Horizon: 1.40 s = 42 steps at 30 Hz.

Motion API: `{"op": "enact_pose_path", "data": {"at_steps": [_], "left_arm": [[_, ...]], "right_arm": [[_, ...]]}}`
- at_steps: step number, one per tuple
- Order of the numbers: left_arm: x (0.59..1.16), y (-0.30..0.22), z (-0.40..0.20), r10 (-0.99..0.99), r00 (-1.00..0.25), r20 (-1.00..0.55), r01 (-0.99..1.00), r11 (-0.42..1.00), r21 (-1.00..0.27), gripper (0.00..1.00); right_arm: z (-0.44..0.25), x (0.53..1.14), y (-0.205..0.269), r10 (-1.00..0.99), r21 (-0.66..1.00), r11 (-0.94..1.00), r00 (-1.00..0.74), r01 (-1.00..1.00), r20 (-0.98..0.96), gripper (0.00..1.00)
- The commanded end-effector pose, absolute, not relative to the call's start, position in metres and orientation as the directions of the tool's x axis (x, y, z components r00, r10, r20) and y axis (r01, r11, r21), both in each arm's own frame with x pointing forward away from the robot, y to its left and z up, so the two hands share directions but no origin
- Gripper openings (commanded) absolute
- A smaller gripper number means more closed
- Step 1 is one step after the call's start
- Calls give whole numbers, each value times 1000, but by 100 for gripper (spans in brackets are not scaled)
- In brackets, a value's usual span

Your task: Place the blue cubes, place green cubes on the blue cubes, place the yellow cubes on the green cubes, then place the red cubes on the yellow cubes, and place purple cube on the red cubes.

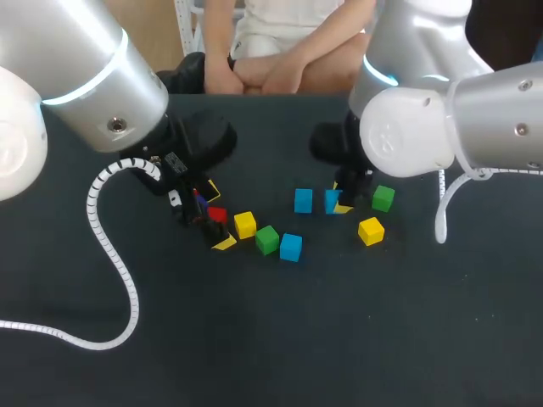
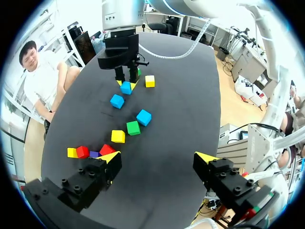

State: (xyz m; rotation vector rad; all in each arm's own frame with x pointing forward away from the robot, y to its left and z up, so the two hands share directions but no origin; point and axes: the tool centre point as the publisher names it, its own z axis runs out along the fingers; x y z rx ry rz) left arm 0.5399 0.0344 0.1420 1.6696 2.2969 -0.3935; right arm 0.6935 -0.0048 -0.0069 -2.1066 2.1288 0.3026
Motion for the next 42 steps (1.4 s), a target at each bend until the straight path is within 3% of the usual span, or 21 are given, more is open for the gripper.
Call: {"op": "enact_pose_path", "data": {"at_steps": [1,42], "left_arm": [[541,34,142,880,-296,-372,953,296,-59,100],[541,34,142,880,-296,-372,953,296,-59,100]], "right_arm": [[-8,694,-3,-973,51,4,-15,-999,-231,0],[-10,703,2,-977,41,-8,-1,-999,-213,0]]}}
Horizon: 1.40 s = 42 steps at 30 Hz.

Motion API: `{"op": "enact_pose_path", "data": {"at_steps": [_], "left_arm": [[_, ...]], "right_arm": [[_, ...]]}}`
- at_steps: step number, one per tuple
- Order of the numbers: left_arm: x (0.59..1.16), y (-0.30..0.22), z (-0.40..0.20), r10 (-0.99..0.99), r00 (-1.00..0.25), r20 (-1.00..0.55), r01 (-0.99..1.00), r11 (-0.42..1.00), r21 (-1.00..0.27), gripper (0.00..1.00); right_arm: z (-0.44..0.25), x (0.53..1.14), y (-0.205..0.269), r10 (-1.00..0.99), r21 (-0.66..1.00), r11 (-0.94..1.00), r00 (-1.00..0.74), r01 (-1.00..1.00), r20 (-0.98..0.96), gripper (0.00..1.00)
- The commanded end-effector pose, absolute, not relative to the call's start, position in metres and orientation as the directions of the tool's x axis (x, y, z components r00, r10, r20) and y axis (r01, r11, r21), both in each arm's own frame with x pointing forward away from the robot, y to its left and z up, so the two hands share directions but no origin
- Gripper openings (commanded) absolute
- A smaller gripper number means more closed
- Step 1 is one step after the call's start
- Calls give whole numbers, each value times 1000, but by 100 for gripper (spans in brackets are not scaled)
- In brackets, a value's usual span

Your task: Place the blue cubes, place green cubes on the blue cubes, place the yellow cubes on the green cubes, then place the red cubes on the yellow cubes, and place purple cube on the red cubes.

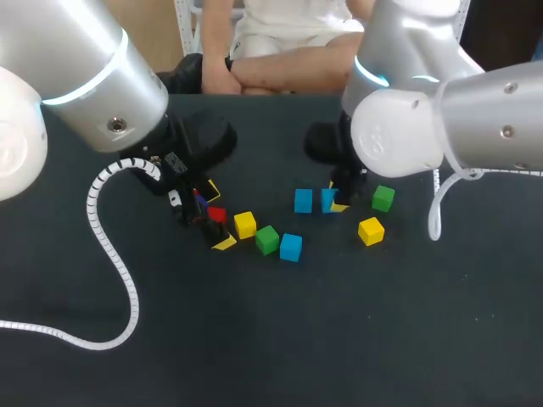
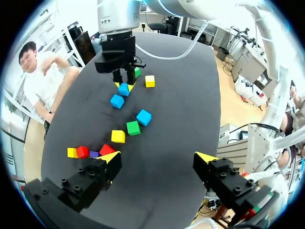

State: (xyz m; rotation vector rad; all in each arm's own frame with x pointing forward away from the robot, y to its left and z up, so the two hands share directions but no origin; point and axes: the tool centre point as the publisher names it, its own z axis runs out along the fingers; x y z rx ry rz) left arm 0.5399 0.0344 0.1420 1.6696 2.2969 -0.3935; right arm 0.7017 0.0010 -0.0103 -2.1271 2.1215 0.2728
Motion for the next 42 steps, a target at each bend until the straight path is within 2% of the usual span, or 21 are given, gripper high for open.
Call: {"op": "enact_pose_path", "data": {"at_steps": [1,42], "left_arm": [[541,34,142,880,-296,-372,953,296,-59,100],[541,34,142,880,-296,-372,953,296,-59,100]], "right_arm": [[-10,703,2,-977,41,-8,-1,-999,-213,0],[-14,707,6,-978,50,-14,3,-999,-207,0]]}}
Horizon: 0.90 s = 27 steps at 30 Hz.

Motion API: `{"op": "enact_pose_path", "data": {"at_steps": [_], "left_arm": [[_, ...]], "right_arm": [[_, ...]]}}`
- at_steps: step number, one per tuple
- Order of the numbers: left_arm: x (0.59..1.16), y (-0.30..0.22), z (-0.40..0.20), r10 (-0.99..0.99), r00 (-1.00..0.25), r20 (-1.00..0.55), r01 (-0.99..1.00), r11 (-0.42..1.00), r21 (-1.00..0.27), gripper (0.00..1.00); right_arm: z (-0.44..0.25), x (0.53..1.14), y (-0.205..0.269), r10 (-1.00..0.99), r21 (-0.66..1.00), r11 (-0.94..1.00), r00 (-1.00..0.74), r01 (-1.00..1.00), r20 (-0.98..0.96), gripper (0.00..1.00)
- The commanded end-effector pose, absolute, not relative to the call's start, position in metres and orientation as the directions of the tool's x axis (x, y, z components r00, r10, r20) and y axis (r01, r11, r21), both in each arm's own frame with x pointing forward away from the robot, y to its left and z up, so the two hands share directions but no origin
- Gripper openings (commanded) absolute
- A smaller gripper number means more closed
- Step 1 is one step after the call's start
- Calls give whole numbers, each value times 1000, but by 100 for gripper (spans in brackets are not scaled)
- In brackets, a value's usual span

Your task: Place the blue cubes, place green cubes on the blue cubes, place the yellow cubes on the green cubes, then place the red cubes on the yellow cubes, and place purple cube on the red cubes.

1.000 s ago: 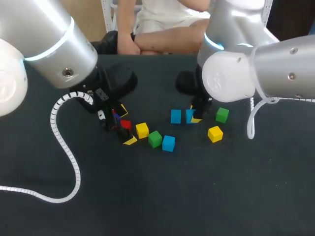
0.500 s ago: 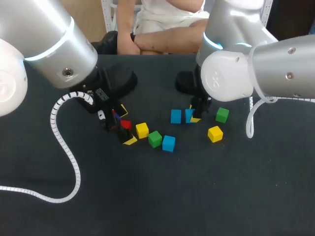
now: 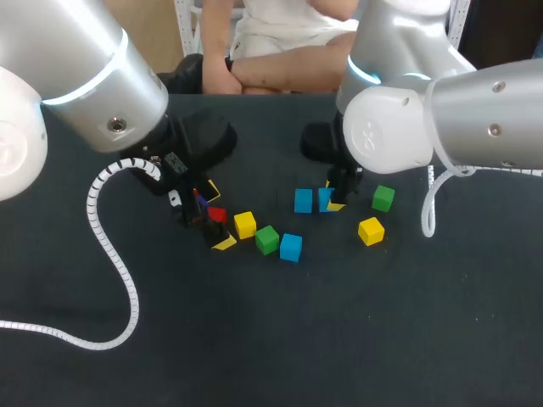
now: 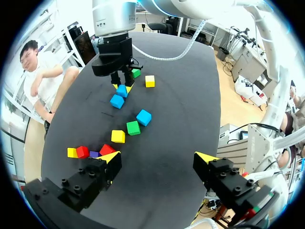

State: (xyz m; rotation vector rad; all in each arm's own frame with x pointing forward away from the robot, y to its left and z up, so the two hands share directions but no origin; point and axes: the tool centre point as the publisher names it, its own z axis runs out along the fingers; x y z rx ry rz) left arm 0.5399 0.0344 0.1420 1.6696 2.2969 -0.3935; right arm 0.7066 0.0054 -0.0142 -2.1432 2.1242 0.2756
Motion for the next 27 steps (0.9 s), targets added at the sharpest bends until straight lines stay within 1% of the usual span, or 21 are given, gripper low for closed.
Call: {"op": "enact_pose_path", "data": {"at_steps": [1,27], "left_arm": [[541,34,142,880,-296,-372,953,296,-59,100],[541,34,142,880,-296,-372,953,296,-59,100]], "right_arm": [[-14,707,6,-978,50,-14,4,-999,-207,0],[-17,707,6,-980,55,0,-11,-998,-197,0]]}}
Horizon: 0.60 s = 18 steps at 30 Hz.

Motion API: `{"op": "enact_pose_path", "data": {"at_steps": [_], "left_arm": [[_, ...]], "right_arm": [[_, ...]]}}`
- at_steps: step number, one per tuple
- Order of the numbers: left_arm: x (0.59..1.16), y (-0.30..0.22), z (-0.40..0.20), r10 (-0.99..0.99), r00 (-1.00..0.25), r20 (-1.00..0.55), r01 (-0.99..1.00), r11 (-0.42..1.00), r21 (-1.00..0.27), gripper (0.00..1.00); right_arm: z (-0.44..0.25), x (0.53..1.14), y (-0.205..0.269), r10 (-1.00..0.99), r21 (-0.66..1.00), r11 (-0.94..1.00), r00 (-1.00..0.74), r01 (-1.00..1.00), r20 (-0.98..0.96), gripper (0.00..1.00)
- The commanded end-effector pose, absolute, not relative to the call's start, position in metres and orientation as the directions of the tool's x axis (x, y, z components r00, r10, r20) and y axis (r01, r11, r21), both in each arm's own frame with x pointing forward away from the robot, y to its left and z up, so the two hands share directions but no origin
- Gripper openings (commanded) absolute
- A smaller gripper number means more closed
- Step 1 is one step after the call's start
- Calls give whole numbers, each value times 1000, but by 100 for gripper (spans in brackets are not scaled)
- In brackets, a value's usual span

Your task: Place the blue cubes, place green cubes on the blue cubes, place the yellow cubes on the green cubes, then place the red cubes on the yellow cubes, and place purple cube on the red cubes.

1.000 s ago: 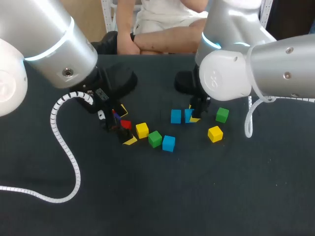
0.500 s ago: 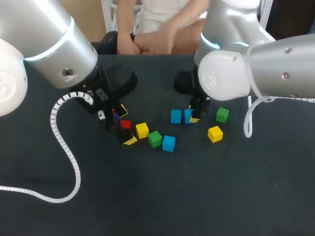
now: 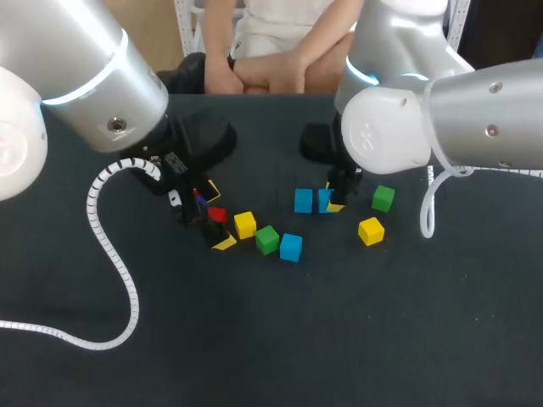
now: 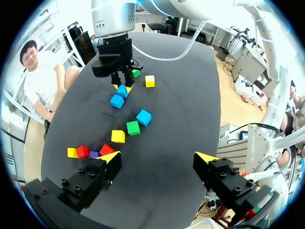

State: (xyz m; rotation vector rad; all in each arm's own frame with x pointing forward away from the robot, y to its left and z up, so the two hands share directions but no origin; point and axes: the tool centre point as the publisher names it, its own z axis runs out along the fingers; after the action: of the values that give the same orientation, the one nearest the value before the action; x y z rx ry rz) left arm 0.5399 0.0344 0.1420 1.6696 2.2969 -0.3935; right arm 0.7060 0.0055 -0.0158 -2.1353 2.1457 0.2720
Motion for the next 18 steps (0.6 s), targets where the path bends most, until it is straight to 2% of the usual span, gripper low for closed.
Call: {"op": "enact_pose_path", "data": {"at_steps": [1,18], "left_arm": [[541,34,142,880,-296,-372,953,296,-59,100],[541,34,142,880,-296,-372,953,296,-59,100]], "right_arm": [[-17,707,5,-980,56,1,-12,-998,-197,0],[-16,708,3,-981,53,2,-12,-999,-193,0]]}}
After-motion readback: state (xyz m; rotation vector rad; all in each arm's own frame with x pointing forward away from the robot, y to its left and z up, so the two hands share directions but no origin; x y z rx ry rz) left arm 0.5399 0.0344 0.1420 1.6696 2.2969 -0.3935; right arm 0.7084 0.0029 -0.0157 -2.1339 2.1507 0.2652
